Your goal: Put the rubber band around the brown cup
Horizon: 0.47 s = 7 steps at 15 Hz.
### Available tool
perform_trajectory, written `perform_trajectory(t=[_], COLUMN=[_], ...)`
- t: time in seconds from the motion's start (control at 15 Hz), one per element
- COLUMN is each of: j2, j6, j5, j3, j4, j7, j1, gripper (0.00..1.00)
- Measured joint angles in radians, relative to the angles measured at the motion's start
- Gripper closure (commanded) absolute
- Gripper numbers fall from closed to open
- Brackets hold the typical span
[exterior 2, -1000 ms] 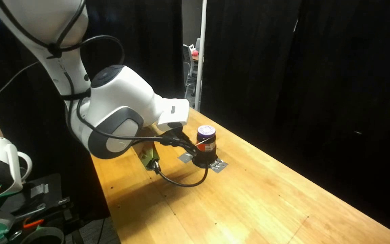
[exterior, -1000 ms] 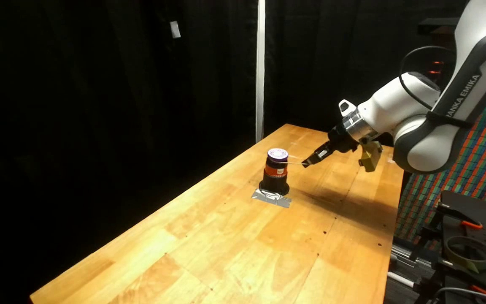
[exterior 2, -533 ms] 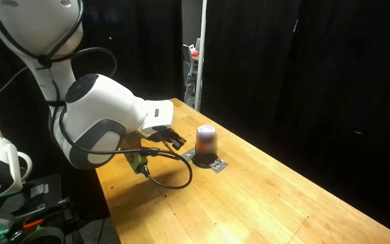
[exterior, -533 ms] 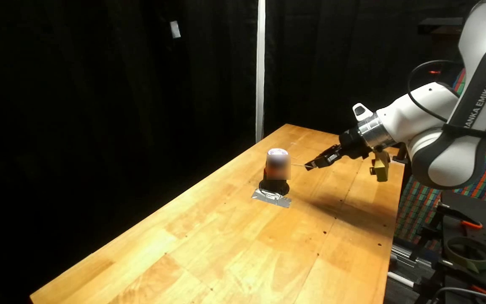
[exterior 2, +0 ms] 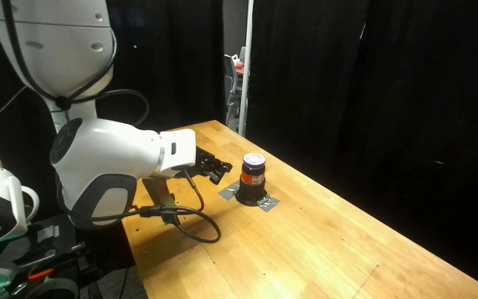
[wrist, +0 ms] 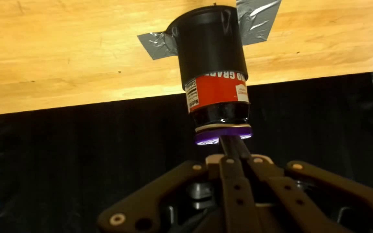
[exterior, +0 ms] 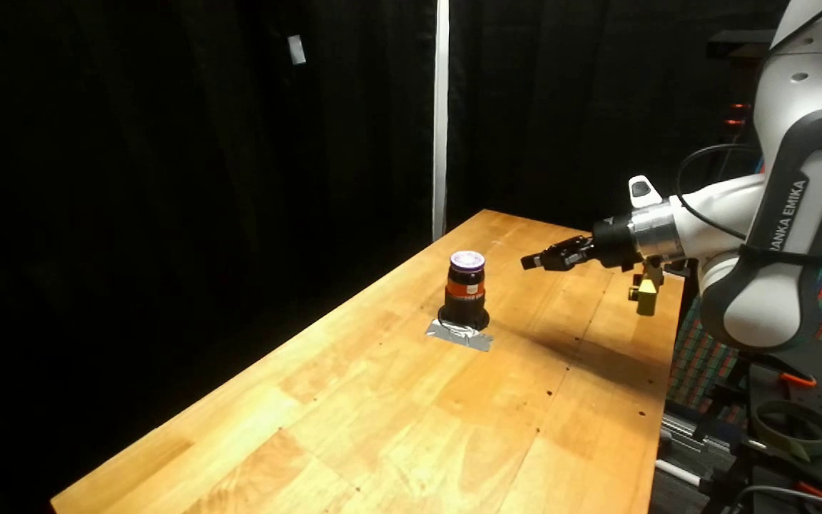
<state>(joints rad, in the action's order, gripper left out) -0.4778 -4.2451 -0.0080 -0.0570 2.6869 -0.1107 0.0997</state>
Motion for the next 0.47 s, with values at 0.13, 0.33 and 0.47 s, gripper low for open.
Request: perform_trajectory(t=[0.13, 0.33, 0.47], j2=[-0.003, 0.006, 0.005], j6=[0.019, 0.041, 0.045], j5=[0.041, 0.064, 0.064], j3=[-0.005, -0.007, -0.007], j4=[-0.026, -0.052, -0.05], j7=[0.013, 0.025, 0.025], j1=[0.009, 0.02, 0.018], gripper=[0.72, 0.85, 0.72])
